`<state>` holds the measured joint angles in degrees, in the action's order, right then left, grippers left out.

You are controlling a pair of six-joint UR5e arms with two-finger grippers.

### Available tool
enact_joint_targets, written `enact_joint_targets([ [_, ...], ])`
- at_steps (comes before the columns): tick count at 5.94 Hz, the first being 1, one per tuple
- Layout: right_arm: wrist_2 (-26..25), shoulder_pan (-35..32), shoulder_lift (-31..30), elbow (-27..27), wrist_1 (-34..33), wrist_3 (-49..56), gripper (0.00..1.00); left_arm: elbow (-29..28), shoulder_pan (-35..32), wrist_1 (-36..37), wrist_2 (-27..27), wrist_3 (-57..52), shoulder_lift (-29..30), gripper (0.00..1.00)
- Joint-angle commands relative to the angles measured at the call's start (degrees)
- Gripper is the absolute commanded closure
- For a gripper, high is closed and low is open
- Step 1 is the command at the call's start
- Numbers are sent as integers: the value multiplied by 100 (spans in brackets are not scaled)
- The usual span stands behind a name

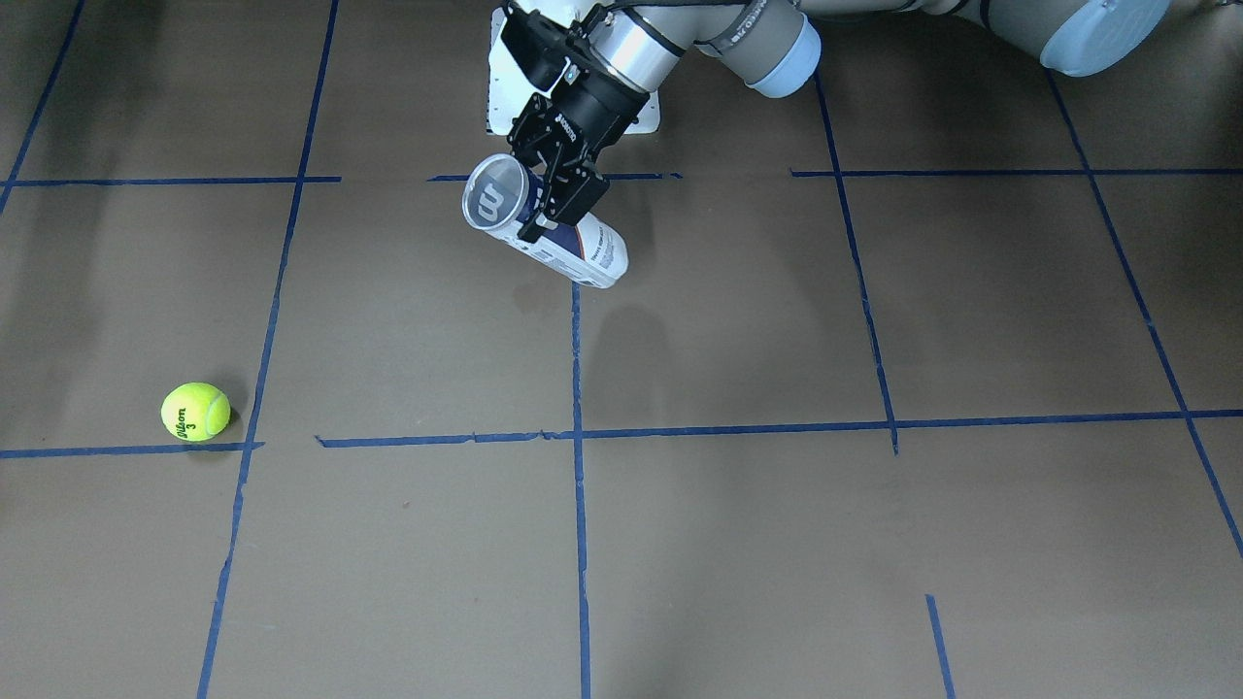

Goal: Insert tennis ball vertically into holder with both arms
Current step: 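Tip the white can upright with the left gripper, open end up, then hold the can with the left gripper while the right grasps the nearer ball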

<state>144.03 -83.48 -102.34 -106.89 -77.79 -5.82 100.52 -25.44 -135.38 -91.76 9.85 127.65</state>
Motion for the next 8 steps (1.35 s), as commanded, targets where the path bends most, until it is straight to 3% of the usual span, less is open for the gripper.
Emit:
enact_joint_targets([
  [1,-260,164,291,-366,1,-1056,0,-617,13,-2368,-9,481,-328,31],
  [2,-636,548,502,-550,1,-1836,0,-1169,30,-3528,-9,709,-329,31],
  [4,-1453,1339,1029,-587,1,-2676,1,-2068,57,-4791,17,686,-303,31],
  [6,-1738,1816,1172,-535,1,-2757,1,-2360,48,-5260,35,511,-363,31],
  [8,-1800,2088,1768,-132,-8,-2976,1,-2476,101,-5491,44,431,-382,30],
])
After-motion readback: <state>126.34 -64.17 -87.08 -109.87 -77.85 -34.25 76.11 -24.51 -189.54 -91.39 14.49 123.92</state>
